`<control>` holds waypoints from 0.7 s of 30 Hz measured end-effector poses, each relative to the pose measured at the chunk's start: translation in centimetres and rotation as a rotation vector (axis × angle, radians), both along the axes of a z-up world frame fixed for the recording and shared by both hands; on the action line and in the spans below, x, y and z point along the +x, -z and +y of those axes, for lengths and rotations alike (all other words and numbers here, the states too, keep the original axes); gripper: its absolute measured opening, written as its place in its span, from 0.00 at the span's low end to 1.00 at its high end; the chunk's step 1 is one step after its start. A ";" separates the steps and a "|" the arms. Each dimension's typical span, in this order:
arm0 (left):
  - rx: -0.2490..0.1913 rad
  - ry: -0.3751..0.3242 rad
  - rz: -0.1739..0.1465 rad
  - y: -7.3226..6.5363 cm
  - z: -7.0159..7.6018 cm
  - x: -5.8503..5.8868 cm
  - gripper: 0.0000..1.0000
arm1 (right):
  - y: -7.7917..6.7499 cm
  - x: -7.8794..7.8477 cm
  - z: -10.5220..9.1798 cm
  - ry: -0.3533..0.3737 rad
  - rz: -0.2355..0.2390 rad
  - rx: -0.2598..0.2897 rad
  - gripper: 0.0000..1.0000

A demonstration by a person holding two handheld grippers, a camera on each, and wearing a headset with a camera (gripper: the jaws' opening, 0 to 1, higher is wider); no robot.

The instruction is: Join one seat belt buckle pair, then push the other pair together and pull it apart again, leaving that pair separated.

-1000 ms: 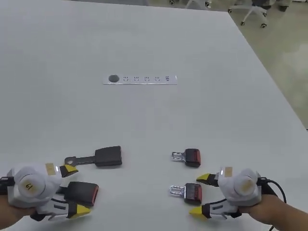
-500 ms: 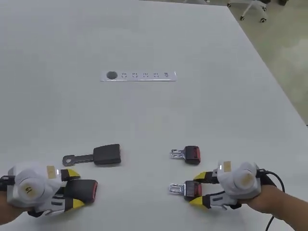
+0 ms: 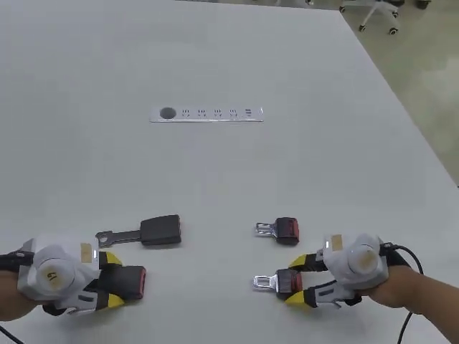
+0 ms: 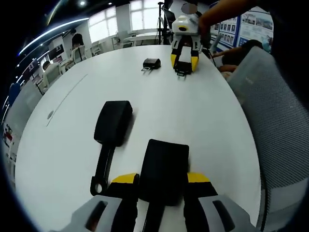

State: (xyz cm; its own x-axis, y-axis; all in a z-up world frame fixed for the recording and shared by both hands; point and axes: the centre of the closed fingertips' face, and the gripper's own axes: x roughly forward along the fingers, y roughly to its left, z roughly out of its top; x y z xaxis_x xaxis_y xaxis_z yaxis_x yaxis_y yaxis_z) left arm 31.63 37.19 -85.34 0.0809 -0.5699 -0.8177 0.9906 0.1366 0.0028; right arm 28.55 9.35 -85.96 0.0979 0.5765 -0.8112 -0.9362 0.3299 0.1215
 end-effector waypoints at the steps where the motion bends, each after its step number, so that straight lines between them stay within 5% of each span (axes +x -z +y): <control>1: 0.001 0.000 -0.001 0.0 0.0 0.0 0.38 | 0.0 0.0 0.0 0.003 0.002 0.002 0.36; 12: 0.014 0.000 0.004 0.4 0.1 0.1 0.38 | 0.1 0.0 0.4 0.004 -0.008 0.016 0.36; 21: 0.027 0.010 0.007 0.6 0.1 0.2 0.37 | 0.0 0.6 2.9 -0.019 -0.028 0.050 0.36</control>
State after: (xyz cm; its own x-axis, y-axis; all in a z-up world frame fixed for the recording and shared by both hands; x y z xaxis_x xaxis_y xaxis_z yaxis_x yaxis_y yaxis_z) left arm 31.78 37.29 -85.91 0.0698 -0.5483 -0.8334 0.9919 0.1271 -0.0005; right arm 29.12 12.28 -86.00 0.1085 0.6183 -0.7784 -0.9456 0.3058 0.1110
